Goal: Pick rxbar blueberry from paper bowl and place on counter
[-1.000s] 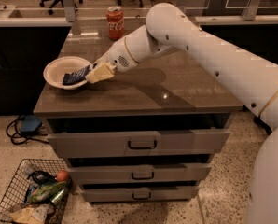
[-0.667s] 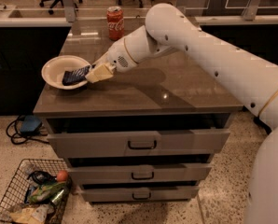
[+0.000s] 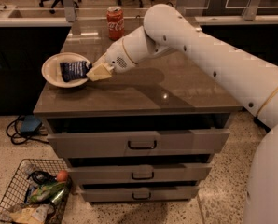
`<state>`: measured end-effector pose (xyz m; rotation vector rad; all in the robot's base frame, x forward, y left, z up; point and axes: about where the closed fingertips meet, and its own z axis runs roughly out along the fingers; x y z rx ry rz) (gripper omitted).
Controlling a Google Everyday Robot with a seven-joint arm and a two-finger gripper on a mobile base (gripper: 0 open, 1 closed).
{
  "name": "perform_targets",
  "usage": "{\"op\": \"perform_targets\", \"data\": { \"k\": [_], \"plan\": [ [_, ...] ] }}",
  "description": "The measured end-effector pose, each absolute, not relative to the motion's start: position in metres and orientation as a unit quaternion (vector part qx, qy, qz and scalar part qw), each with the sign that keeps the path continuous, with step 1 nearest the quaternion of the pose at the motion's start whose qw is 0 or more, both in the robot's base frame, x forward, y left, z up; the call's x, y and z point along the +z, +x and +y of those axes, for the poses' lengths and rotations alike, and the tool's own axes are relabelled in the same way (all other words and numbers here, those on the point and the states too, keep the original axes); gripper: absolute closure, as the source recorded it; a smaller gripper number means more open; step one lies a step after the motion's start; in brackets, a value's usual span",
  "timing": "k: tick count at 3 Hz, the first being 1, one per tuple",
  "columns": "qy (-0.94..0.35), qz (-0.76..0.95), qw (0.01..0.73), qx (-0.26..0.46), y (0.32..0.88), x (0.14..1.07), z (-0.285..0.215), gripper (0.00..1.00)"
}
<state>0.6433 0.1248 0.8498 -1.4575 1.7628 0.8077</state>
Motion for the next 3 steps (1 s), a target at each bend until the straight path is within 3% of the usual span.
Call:
{"op": "perform_targets", "data": {
  "k": [3],
  "plan": [
    [-0.555, 0.728, 0.349, 0.201, 0.628, 0.941, 0.114, 1.0]
  ]
}}
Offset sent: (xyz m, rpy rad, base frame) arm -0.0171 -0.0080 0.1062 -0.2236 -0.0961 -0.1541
